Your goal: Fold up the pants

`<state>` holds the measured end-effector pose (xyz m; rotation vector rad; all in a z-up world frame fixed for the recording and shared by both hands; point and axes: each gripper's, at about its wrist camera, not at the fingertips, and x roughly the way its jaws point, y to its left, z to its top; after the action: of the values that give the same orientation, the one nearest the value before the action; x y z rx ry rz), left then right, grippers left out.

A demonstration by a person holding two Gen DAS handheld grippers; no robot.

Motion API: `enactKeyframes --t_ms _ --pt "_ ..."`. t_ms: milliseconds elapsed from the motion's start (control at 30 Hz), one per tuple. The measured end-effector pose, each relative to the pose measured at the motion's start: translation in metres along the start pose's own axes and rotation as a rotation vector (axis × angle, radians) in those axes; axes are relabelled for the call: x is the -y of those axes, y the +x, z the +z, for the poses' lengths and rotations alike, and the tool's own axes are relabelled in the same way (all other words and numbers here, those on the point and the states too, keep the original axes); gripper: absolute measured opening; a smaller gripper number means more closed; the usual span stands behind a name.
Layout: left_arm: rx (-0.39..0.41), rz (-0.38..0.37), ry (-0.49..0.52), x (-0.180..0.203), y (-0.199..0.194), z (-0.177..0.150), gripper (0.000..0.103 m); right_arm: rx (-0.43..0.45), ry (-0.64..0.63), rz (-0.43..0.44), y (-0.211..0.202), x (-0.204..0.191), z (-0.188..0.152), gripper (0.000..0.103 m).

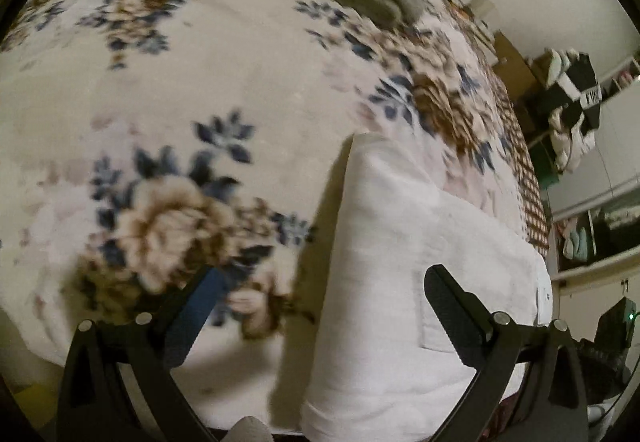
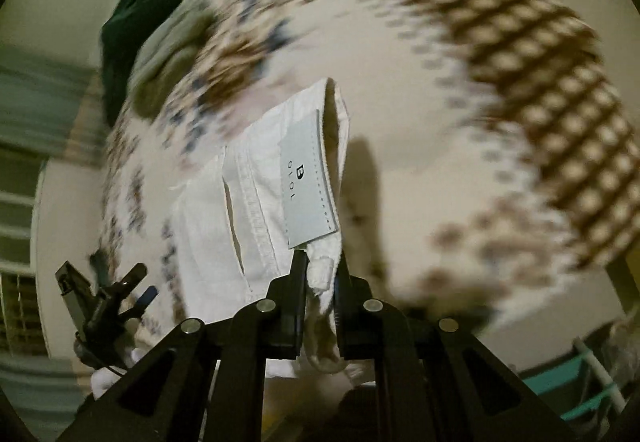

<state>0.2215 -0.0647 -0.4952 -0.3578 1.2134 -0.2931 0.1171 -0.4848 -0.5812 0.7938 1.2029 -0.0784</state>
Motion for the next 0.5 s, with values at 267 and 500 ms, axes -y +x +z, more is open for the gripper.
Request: enactKeyframes --t_ms 267,500 --pt "-0.058 0.038 0.051 0.031 0.048 0.023 0.103 -0.123 0.017 -0.075 0.044 0.052 0.029 0.035" --pt "-0.087 0.078 0.118 0.053 0.082 0.058 0.103 -0.129 0.097 0.058 0.091 0.069 0.069 0.089"
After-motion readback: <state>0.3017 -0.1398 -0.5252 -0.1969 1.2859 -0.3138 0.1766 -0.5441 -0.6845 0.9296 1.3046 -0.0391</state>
